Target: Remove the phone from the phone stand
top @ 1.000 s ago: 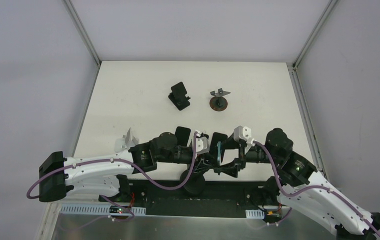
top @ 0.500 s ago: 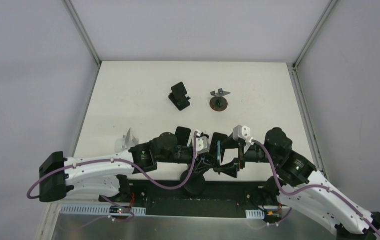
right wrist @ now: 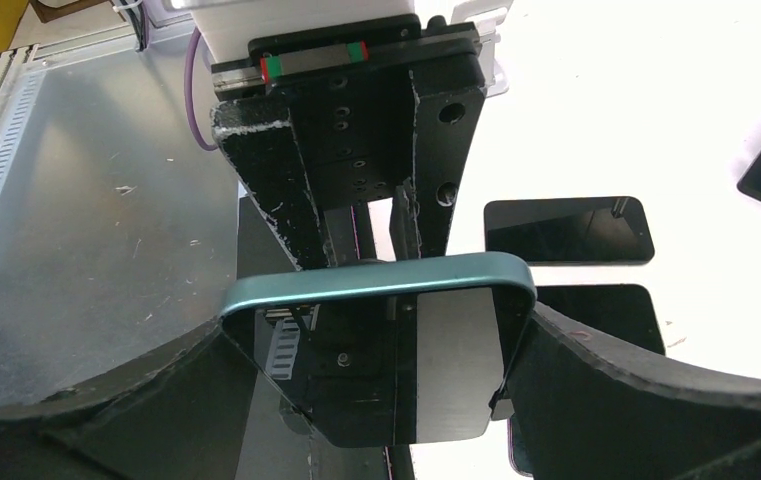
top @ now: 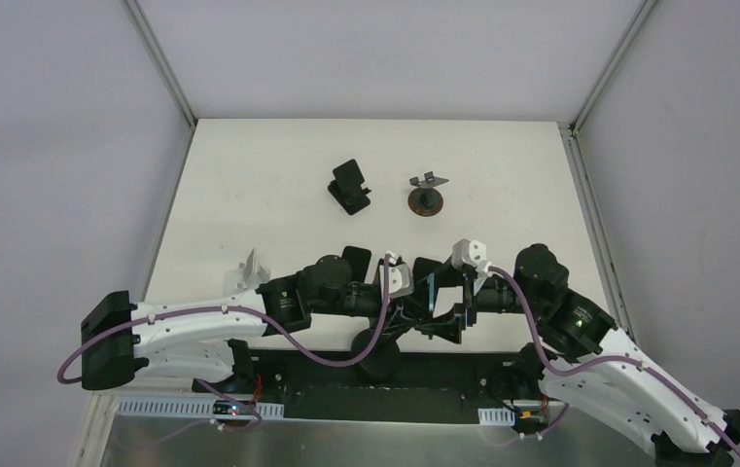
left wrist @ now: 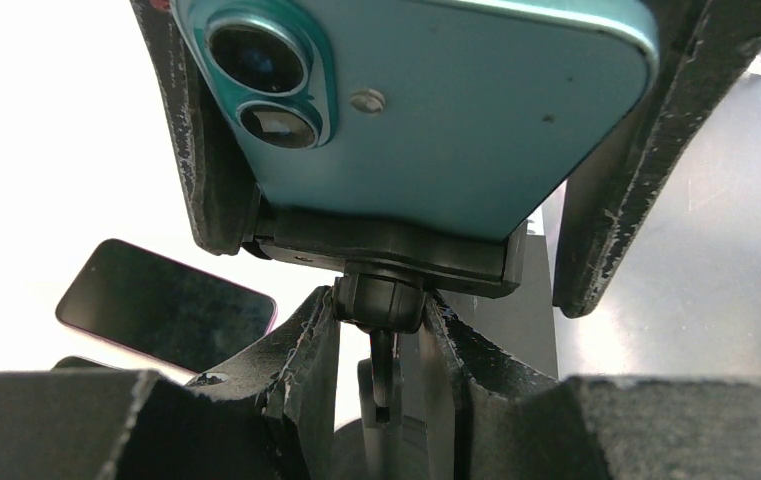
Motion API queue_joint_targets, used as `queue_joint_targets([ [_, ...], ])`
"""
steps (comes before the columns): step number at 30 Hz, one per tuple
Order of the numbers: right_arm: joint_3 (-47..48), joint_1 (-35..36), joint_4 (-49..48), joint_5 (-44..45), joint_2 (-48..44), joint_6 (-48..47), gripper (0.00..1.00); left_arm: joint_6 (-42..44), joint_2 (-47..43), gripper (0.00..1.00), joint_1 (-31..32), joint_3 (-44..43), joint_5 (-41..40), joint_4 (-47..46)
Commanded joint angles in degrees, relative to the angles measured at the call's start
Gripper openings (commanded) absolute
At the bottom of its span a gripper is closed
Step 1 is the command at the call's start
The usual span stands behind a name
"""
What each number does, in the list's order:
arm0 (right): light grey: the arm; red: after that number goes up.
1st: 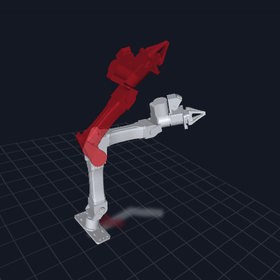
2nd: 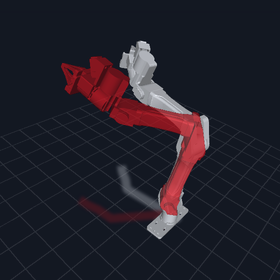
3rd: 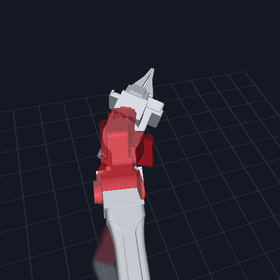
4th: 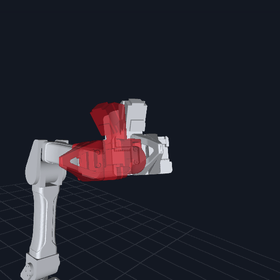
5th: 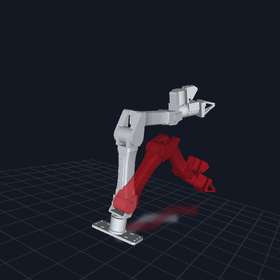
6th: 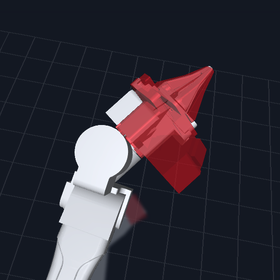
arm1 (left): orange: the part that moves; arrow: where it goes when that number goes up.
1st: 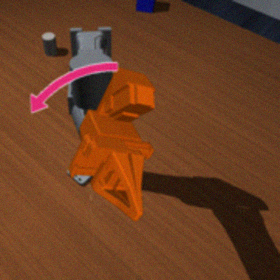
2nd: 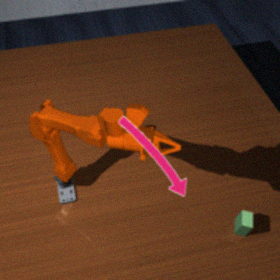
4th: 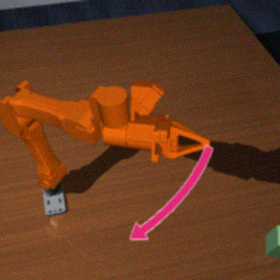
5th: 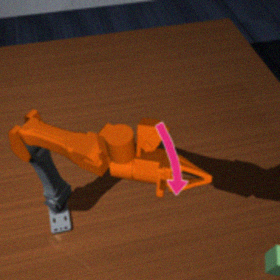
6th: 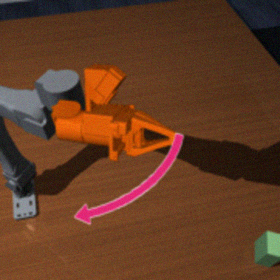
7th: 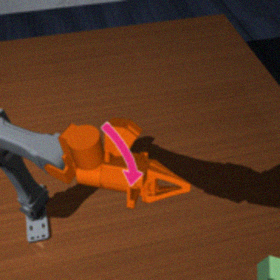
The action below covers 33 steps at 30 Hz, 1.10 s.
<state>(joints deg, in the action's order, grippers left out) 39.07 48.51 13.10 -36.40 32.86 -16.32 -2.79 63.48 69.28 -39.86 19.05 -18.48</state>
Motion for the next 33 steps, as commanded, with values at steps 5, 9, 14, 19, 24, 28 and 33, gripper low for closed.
queue_joint_targets([
  [5, 2.3, 0.0, 1.1, -2.0, 0.3, -1.1, 0.66, 0.0, -0.3, 0.0, -0.5, -1.5, -0.1, -0.9],
  [9, 3.0, 0.0, 2.6, -3.0, 0.7, -2.1, 0.36, 0.1, -0.2, 0.0, -0.5, -1.4, 0.0, -1.0],
  [14, 3.4, 0.1, 2.2, -4.7, 2.3, -0.9, 0.19, 0.1, 0.6, 0.0, -0.5, -1.8, 0.2, -1.0],
  [19, 3.2, 0.0, 2.2, -6.5, 3.0, -1.0, 0.14, -0.3, 1.2, 0.04, -0.5, -2.1, -0.3, -1.0],
  [24, 2.3, 0.0, 2.3, -6.6, 1.9, -1.6, 0.19, -1.0, 1.8, 0.05, -0.5, -2.6, -0.3, -1.0],
  [28, 1.8, 0.0, 2.0, -6.2, 0.9, -1.9, 0.17, -0.9, 2.4, 0.16, -0.5, -3.0, 0.5, -1.0],
  [33, 1.7, 0.0, 1.3, -5.6, 0.6, -0.8, 0.07, -0.7, 2.9, 0.3, -0.5, -3.4, 0.9, -1.0],
])
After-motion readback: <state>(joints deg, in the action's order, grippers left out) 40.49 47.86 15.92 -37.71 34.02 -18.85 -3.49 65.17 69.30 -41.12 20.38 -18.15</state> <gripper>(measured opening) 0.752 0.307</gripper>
